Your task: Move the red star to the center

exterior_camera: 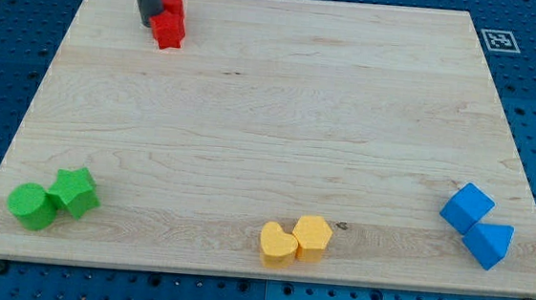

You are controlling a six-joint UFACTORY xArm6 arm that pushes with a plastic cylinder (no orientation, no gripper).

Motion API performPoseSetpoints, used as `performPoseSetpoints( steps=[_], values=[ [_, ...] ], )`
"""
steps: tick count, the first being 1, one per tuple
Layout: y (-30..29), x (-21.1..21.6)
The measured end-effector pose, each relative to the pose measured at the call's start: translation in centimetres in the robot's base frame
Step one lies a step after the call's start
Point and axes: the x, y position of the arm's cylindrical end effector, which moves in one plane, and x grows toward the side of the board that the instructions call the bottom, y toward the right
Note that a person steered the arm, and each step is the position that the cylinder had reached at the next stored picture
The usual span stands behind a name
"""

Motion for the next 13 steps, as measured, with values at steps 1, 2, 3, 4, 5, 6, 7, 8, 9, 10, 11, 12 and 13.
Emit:
performPoseSetpoints(
  steps=[1,2,3,4,5,6,7,8,9,10,11,12,13],
  values=[
    [0.2,1.6],
    [1.0,5.1],
    [2.6,8.4],
    [5.0,11.2],
    [4.4,12.1],
    [-0.9,10.8],
    [-2.8,5.2],
    [-2.1,0.7],
    [1.5,0.6],
    [1.8,0.7],
    [3.5,1.9],
    [6.7,4.0],
    [10.1,6.7]
  ],
)
